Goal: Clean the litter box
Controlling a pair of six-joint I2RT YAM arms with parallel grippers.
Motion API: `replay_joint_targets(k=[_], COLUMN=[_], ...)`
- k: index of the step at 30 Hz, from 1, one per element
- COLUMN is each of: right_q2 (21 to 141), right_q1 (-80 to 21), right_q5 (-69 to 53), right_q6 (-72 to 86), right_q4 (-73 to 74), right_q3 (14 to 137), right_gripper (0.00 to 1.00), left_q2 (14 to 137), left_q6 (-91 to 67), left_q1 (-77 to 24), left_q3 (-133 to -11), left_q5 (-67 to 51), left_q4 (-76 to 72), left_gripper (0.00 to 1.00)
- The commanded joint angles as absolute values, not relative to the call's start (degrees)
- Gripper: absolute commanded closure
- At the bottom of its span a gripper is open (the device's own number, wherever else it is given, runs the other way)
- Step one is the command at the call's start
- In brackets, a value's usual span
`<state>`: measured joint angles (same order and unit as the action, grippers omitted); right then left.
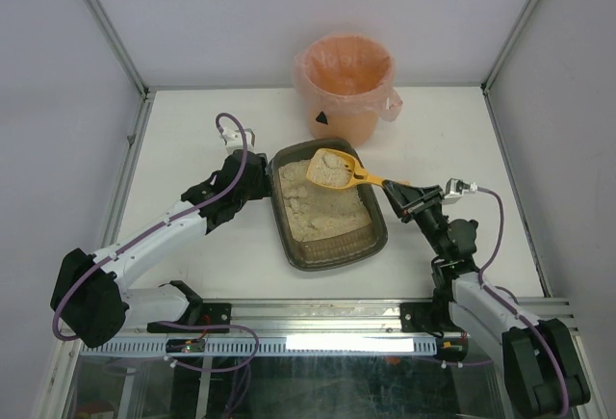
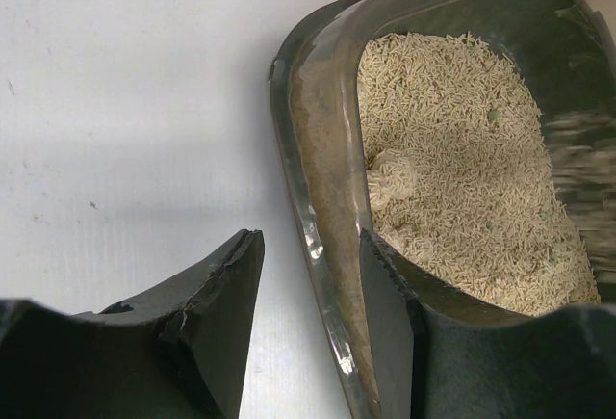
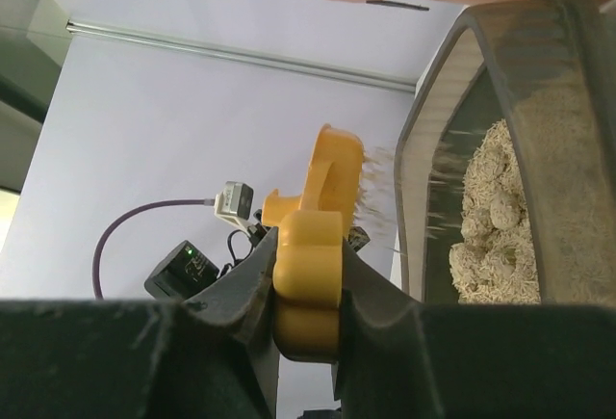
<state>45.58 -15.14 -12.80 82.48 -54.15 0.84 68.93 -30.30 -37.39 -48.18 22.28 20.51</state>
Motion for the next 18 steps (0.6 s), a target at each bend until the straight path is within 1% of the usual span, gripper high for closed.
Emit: replay_joint_targets(k=[1, 4, 7, 10, 11, 13, 14, 17, 18], right_q2=[43.9, 46.4, 46.6, 48.5, 48.5, 47.0, 46.4, 47.5, 47.3], right_q1=[-12.8, -17.1, -13.8, -17.5, -17.2, -13.3, -13.0, -16.6, -15.6], right_q5=[-13.0, -13.7, -12.5, -13.5, -13.4, -13.7, -13.5, -14.8, -14.6], right_q6=[84.3, 82.7, 84.8, 83.3, 83.6, 84.6, 84.7, 83.0, 83.4], right_q4=[-57.6, -61.2, -61.3, -64.0, -64.8, -61.2, -60.3, -62.4, -62.4], right_q3=[-0.7, 0.9, -1.1, 0.7, 0.5, -0.3, -0.1, 1.6, 0.9], right_gripper=[1.00, 1.00, 1.00, 1.00, 1.00, 1.00, 1.00, 1.00, 1.00], left_q2=[68.3, 67.9, 68.7, 68.4, 68.2, 68.2, 68.0, 67.0, 67.0], left_q6=[-30.0, -30.3, -30.0, -30.2, -30.2, -30.1, -30.1, -30.5, -30.5], left_q1=[-36.9, -36.8, -36.8, -36.8, -36.8, -36.9, -36.8, -36.8, -36.8], left_q3=[-50.1, -49.5, -50.1, -50.1, -49.8, -49.9, -49.9, -48.9, -48.9], left_q5=[22.5, 22.7, 22.1, 22.2, 22.4, 22.5, 22.4, 22.9, 23.0], left_q4=[18.1, 17.6, 17.5, 17.6, 17.5, 17.5, 17.8, 17.7, 17.6], left_gripper=[0.54, 0.53, 0.54, 0.54, 0.54, 0.54, 0.54, 0.53, 0.53])
